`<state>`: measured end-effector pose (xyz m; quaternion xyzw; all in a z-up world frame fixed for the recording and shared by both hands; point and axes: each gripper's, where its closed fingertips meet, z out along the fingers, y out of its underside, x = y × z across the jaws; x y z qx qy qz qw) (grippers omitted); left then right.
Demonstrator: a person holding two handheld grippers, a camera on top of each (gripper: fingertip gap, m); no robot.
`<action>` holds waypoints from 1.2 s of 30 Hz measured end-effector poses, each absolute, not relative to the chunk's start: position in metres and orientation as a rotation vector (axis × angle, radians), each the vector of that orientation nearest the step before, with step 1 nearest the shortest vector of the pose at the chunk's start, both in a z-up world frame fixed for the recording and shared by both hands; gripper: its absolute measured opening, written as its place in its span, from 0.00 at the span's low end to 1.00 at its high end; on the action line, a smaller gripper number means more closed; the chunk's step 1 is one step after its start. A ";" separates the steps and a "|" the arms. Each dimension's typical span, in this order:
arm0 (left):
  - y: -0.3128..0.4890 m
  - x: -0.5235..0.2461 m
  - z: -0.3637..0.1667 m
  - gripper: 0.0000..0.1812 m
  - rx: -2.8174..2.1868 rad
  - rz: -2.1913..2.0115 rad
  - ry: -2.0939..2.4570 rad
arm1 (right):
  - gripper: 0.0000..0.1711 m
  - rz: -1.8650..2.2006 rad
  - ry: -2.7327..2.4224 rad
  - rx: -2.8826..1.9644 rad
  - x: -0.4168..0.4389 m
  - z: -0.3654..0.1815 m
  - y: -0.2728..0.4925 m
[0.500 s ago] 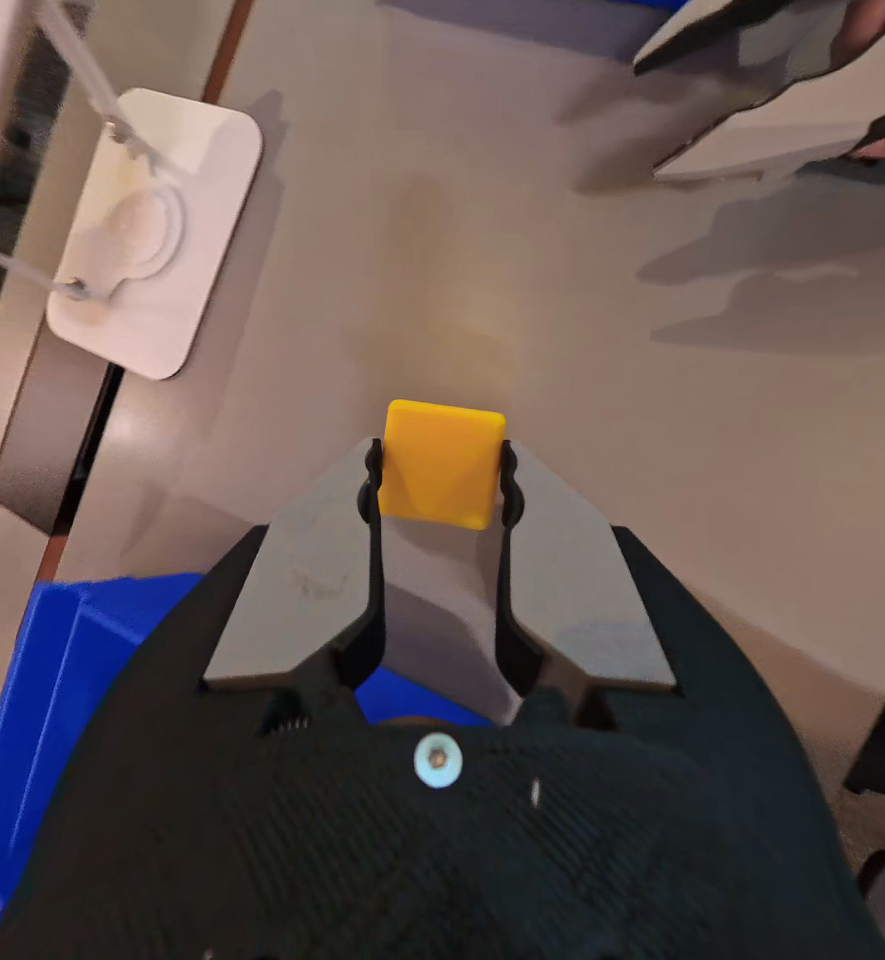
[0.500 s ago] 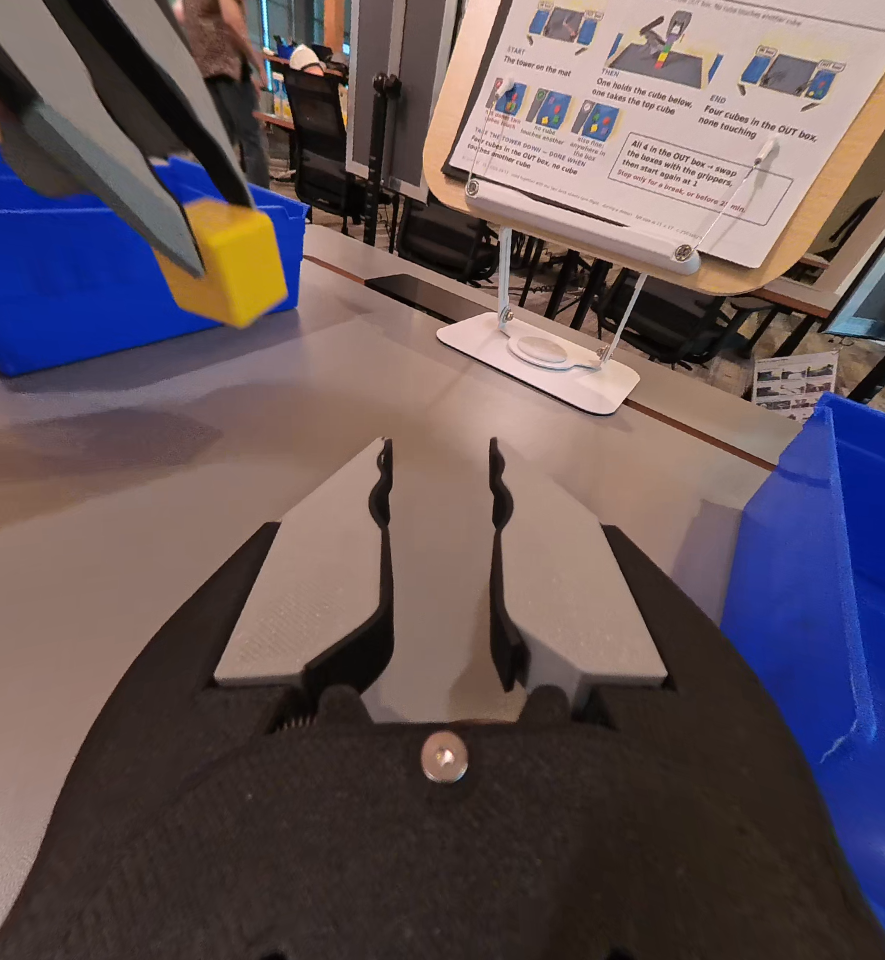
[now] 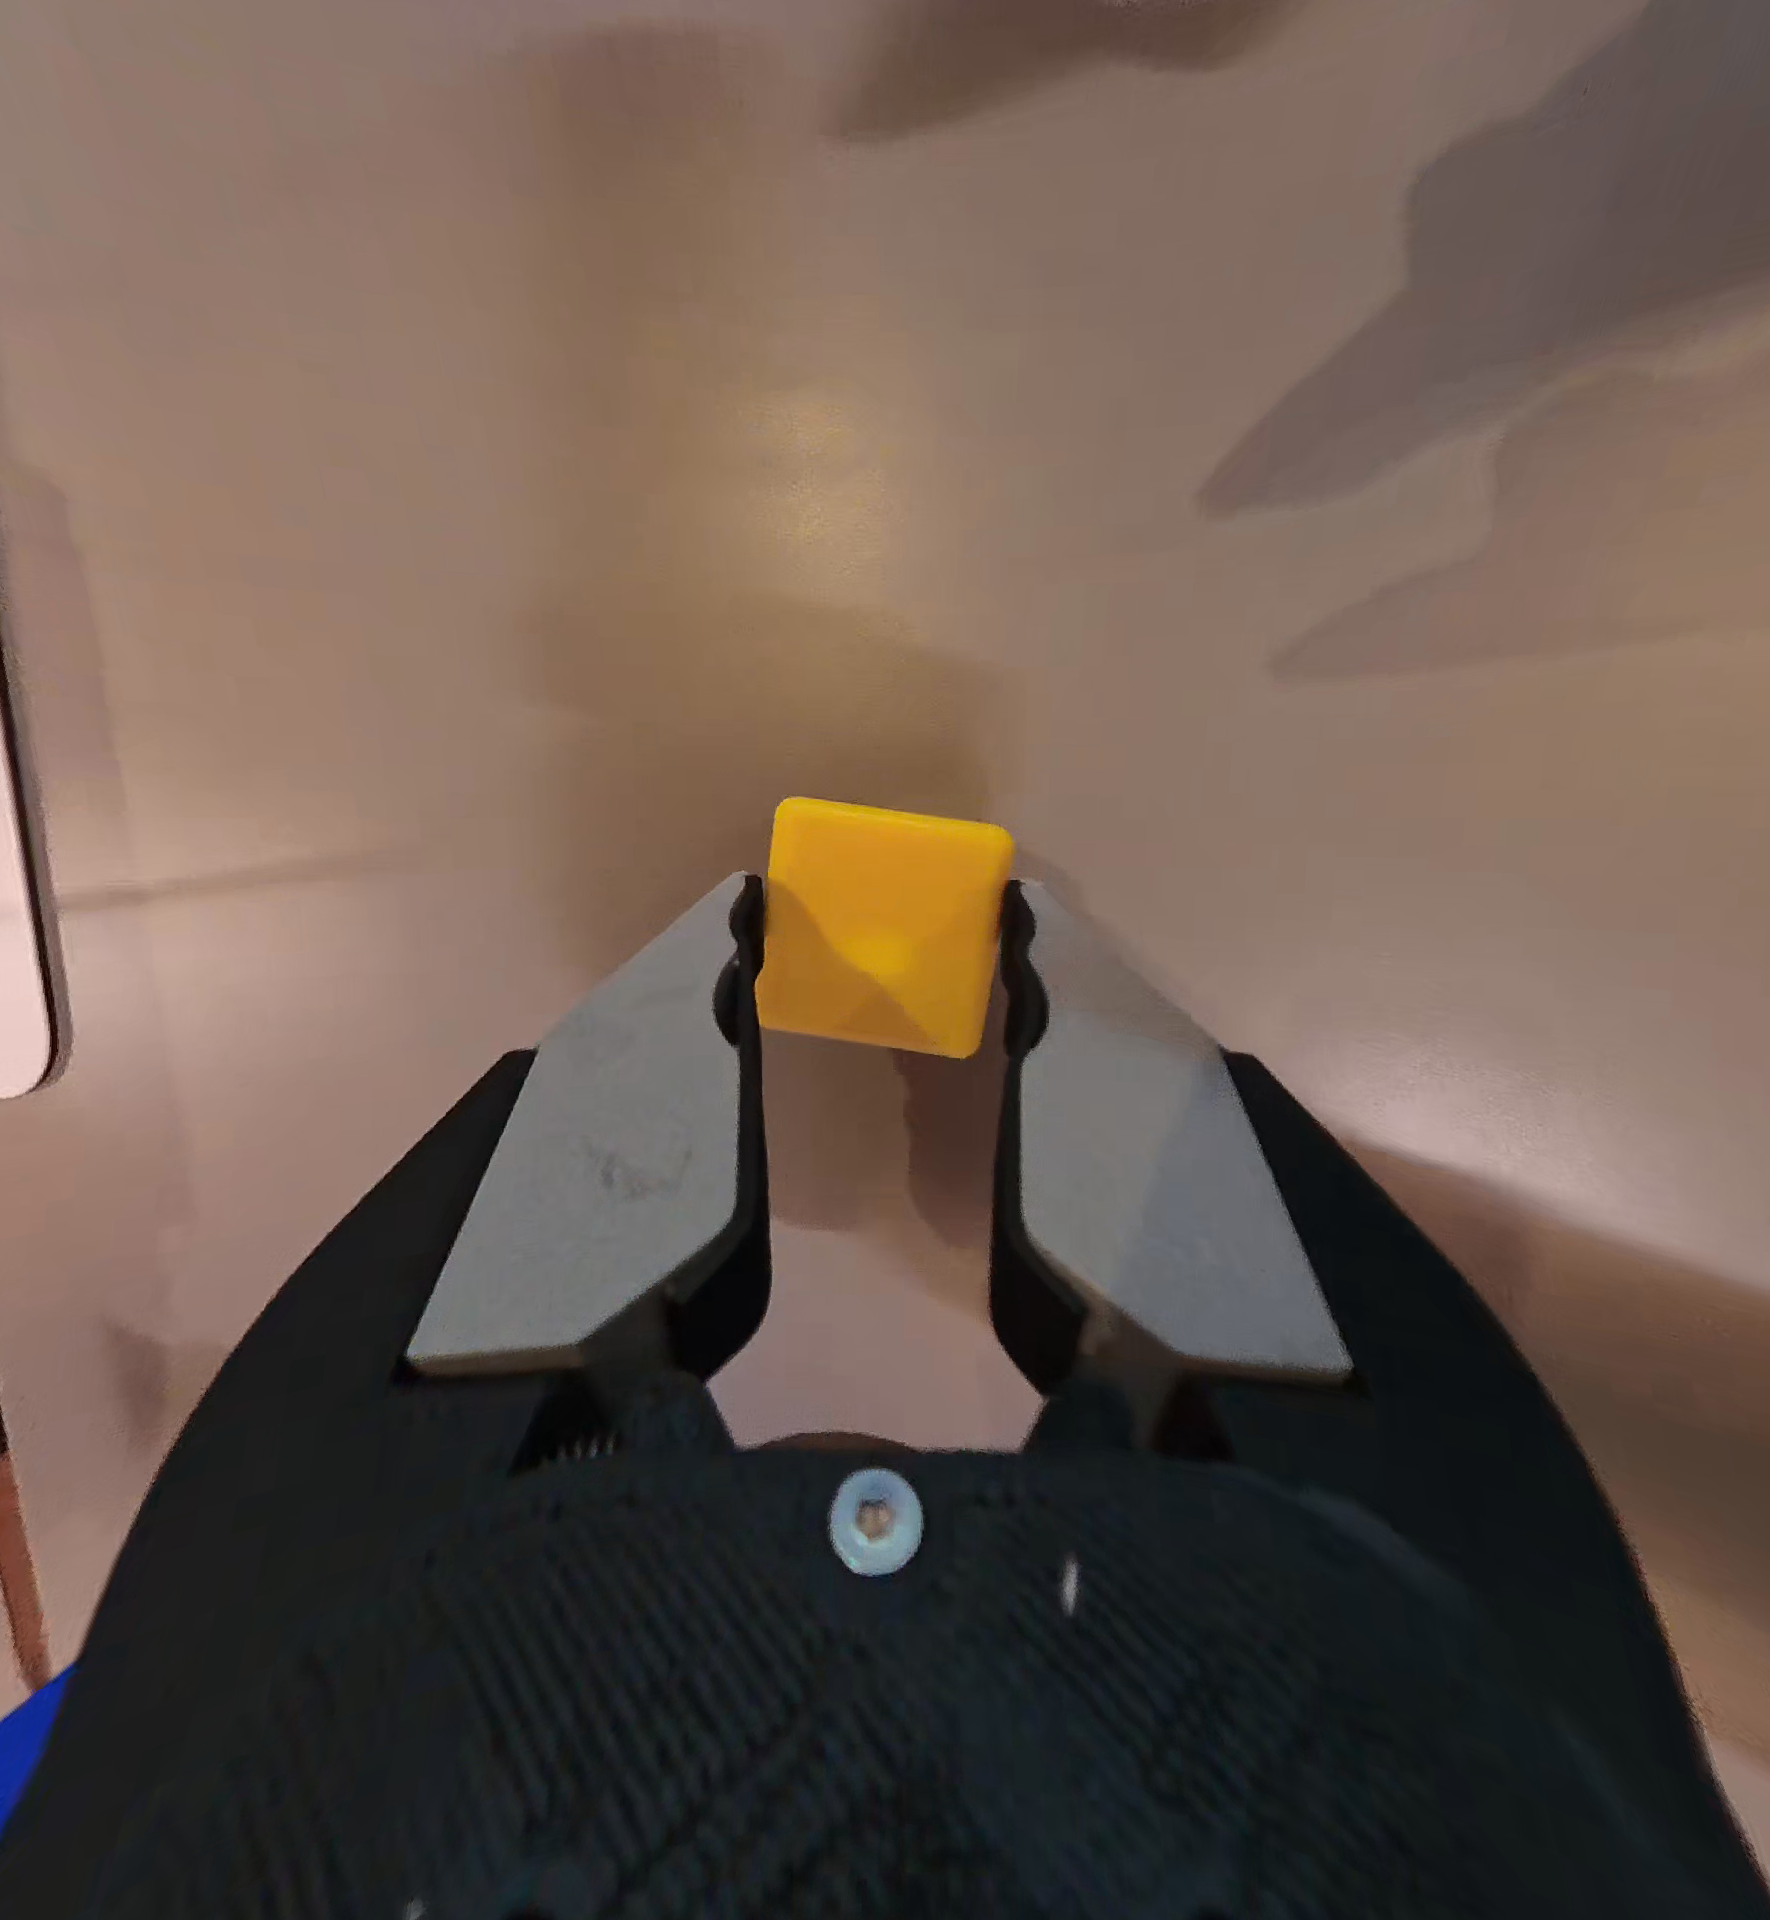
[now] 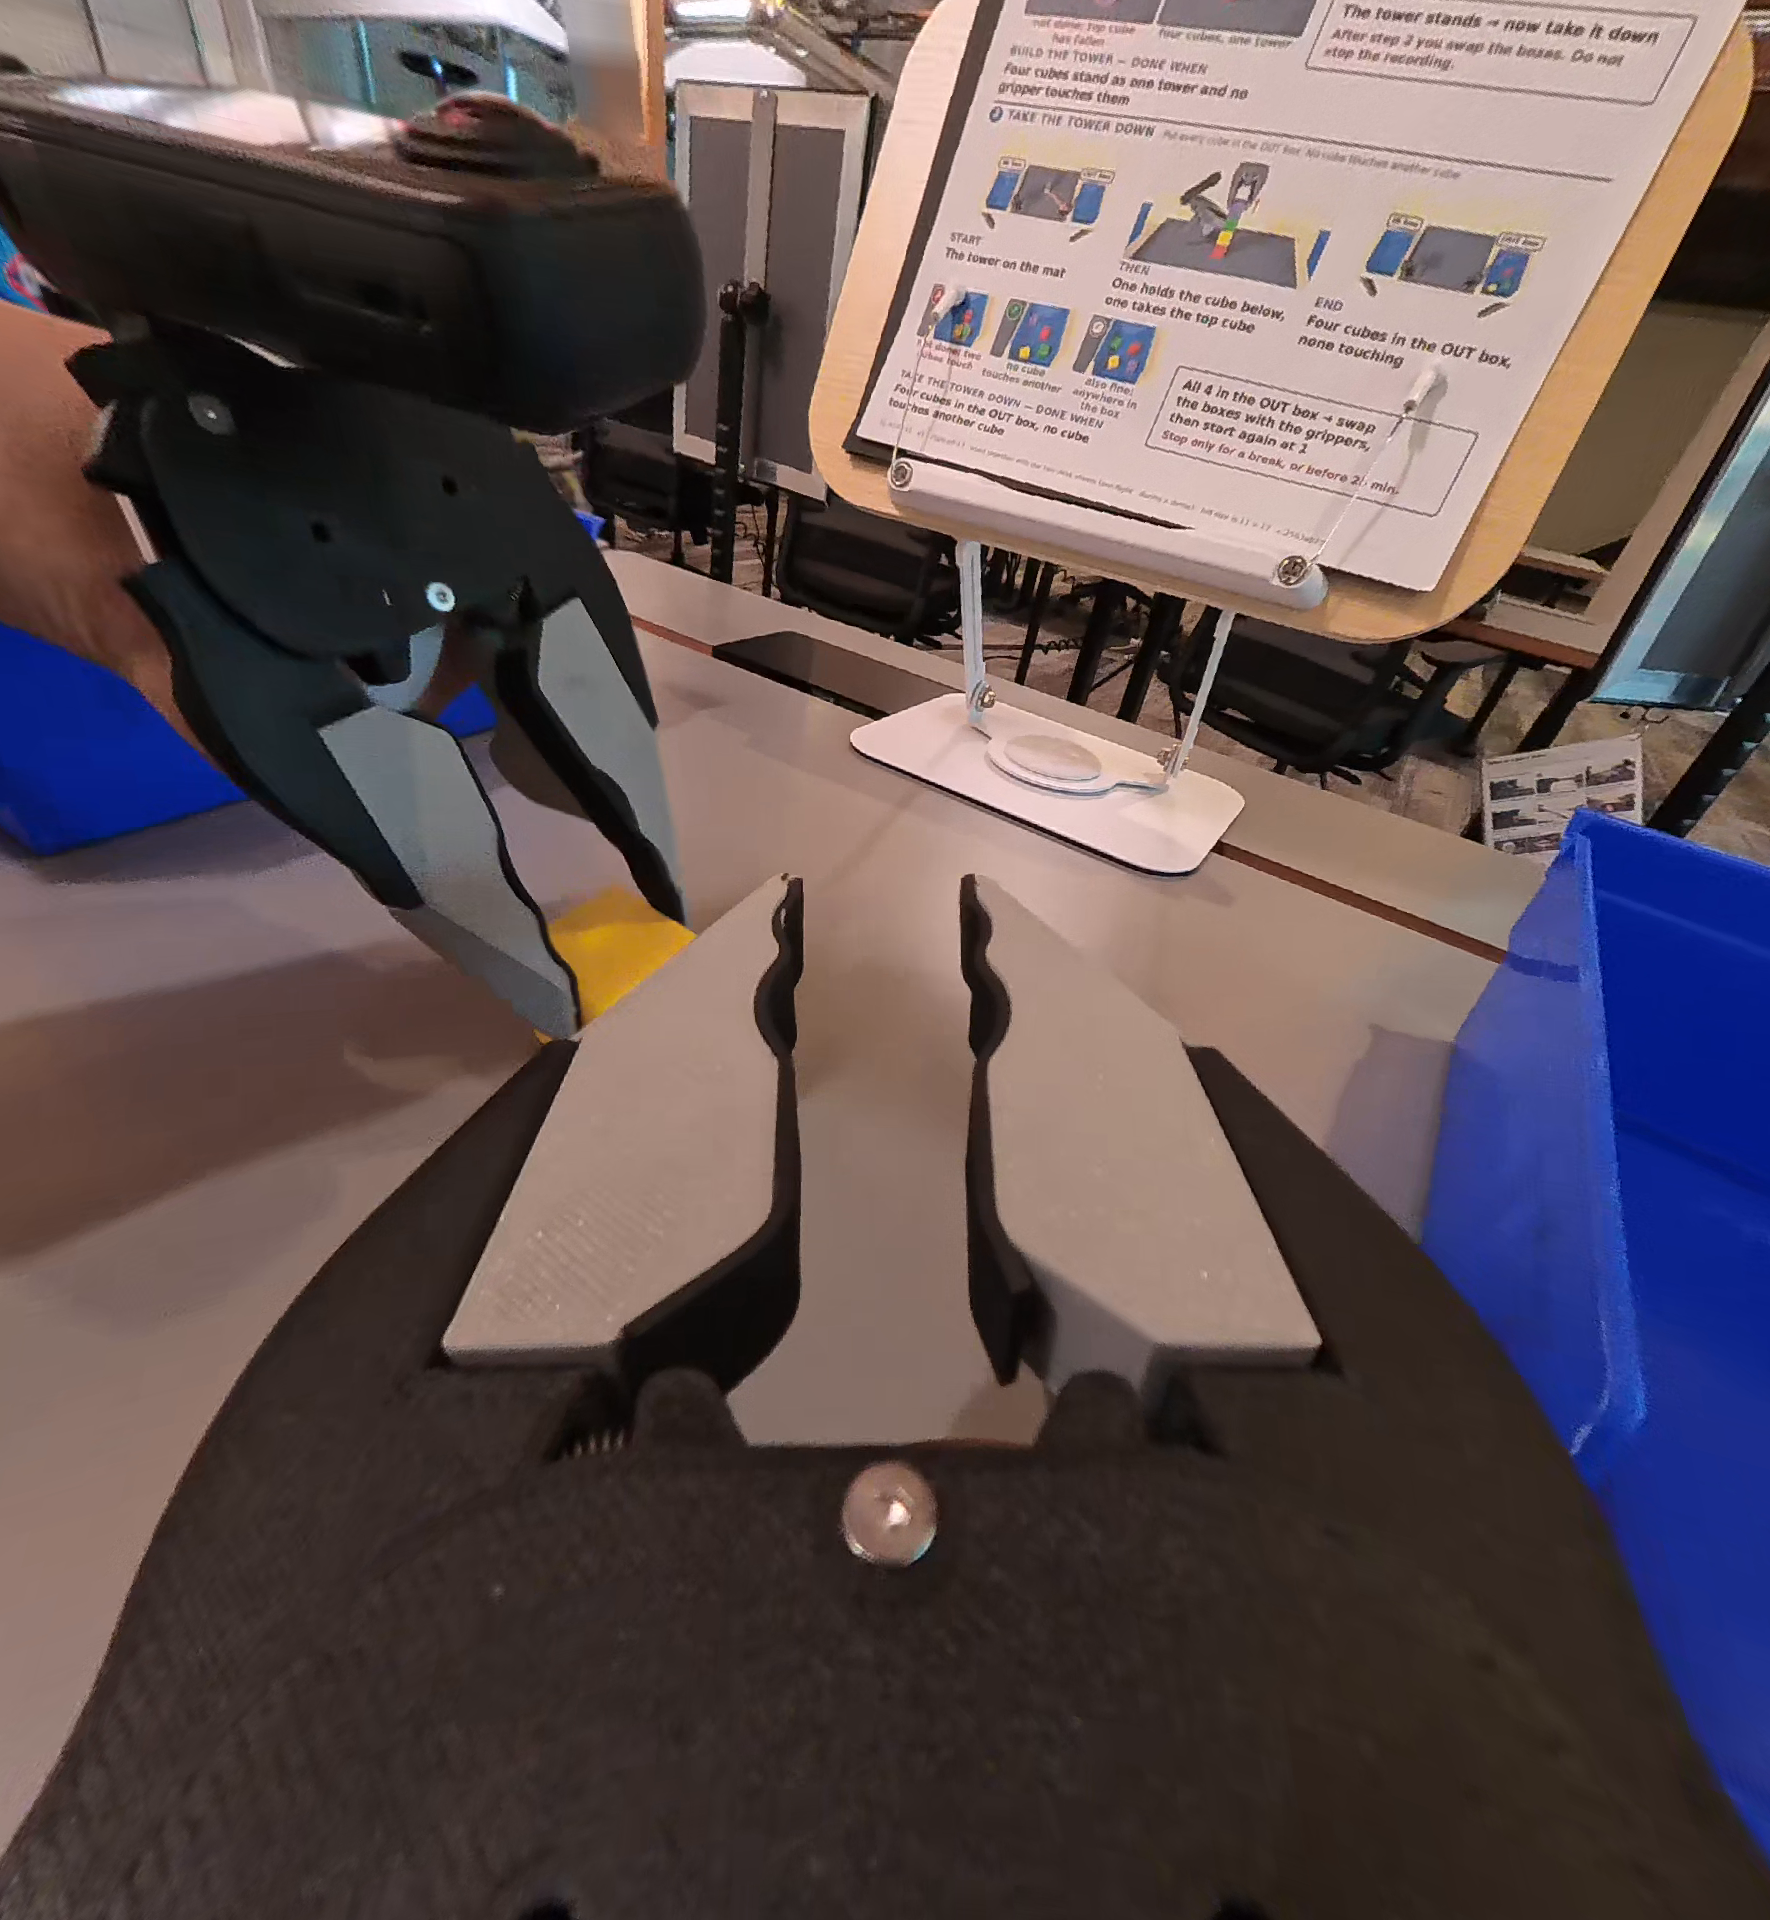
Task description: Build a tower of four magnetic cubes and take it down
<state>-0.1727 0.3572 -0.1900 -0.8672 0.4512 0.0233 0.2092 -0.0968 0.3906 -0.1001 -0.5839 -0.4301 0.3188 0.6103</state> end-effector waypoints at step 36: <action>0.172 -0.456 -0.075 0.36 -2.542 0.367 -0.033 | 0.16 0.708 -1.050 -1.339 -0.104 -0.106 0.383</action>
